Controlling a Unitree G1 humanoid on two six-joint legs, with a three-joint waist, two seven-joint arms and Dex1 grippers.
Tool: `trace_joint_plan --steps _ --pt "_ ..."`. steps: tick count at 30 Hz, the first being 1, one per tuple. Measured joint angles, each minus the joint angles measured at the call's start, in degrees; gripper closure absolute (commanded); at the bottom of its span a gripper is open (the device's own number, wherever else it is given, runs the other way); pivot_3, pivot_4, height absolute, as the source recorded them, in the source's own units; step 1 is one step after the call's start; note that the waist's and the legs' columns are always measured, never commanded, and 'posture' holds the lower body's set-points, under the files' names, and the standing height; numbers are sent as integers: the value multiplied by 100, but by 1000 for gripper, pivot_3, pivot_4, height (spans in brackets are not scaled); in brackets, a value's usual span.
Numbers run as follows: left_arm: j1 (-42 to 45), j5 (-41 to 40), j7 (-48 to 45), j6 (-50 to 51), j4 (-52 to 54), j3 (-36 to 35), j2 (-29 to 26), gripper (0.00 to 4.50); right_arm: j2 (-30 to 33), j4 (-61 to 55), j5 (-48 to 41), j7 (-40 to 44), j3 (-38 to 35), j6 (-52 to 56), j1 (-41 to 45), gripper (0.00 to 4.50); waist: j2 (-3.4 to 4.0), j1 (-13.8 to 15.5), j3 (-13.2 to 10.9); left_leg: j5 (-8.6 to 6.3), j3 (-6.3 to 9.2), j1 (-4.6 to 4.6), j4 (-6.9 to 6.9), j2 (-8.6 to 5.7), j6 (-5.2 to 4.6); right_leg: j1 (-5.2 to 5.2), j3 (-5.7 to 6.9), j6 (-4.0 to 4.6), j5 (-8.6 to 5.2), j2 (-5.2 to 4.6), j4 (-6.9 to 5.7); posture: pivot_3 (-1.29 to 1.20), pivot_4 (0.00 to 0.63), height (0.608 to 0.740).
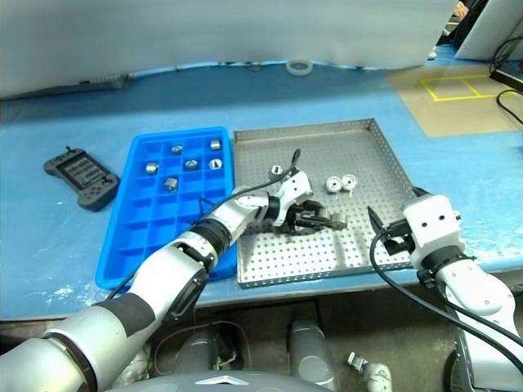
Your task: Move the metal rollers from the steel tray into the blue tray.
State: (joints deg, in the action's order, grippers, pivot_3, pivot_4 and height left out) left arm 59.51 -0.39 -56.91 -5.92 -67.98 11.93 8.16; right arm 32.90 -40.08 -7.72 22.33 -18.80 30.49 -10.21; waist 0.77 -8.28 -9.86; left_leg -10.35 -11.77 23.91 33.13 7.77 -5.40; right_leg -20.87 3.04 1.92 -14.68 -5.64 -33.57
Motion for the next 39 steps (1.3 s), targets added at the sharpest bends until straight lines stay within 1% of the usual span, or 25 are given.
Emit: trace_joint_plan --steps 2,6,8,11,15,19,22,24,27,29,33,35,39 --pt "1 -199 -149 209 173 -193 -15 2864 70 55 -23 92 66 -1 131 0 0 -2 0 0 0 0 0 0 0 0 1 0 0 -1 -1 -470 150 740" --pt "12 -668 -560 783 859 -564 -125 2864 227 71 -154 492 507 -5 301 0 0 21 0 0 2 2 0 1 -1 -3 3 0 0 -1 -6 -413 150 740" --pt "-21 -770 -664 1009 1202 -635 -301 2864 280 109 -182 633 668 -19 448 0 0 42 0 1 2 3 0 2 -1 -7 2 1 0 -1 -9 -386 150 740" --pt "-264 -890 -682 1393 1728 -757 -753 2864 436 400 -181 811 809 -173 930 0 0 60 0 3 3 -1 2 4 2 -9 2 1 1 0 -21 -333 150 740" --pt "-777 -807 -584 1537 2232 -675 -1084 2864 534 1027 -166 957 830 -457 1375 0 0 239 0 4 3 3 2 4 3 -7 3 2 1 0 -18 -317 150 740" --pt "-874 -750 -357 1539 2476 -594 -1034 2864 574 1279 -155 1067 819 -606 1413 0 0 594 0 1 -1 18 4 1 -9 -14 5 3 2 -9 -21 -316 150 740" --pt "-825 -740 -202 1511 2509 -573 -893 2278 577 1242 -199 1061 640 -605 1375 0 0 718 0 -2 -5 18 5 -2 -13 -13 7 3 2 -15 -22 -327 150 740" --pt "-827 -750 -203 1496 2509 -546 -799 1685 584 1231 -195 1032 545 -605 1337 0 0 740 0 -2 -6 18 5 -2 -13 -14 7 3 2 -15 -23 -371 150 740" --pt "-800 -719 -73 1427 2501 -459 -513 636 548 993 -183 914 415 -542 927 0 0 757 0 -2 -6 17 5 -1 -13 -13 8 2 2 -15 -22 -389 150 740" --pt "-714 -583 40 1296 2425 -279 -354 77 510 860 -178 851 373 -486 743 0 0 716 0 -2 -6 16 6 -2 -12 -16 5 2 2 -15 -21 -419 150 740" --pt "-633 -415 -39 1211 2193 61 -89 77 508 639 -161 739 210 -409 520 0 1 622 1 1 -6 1 5 -1 -5 -7 5 1 2 -14 -21 -451 150 740" --pt "-638 -330 -137 1126 2124 259 -73 77 508 580 -139 661 122 -366 480 0 1 576 0 2 -5 1 5 -1 -4 -8 3 1 2 -14 -21 -451 150 740" --pt "-633 -245 -151 1069 2020 424 -60 77 506 527 -139 585 -3 -299 425 0 3 455 2 2 -5 -1 5 -1 -4 -8 1 1 2 -13 -21 -473 150 740"
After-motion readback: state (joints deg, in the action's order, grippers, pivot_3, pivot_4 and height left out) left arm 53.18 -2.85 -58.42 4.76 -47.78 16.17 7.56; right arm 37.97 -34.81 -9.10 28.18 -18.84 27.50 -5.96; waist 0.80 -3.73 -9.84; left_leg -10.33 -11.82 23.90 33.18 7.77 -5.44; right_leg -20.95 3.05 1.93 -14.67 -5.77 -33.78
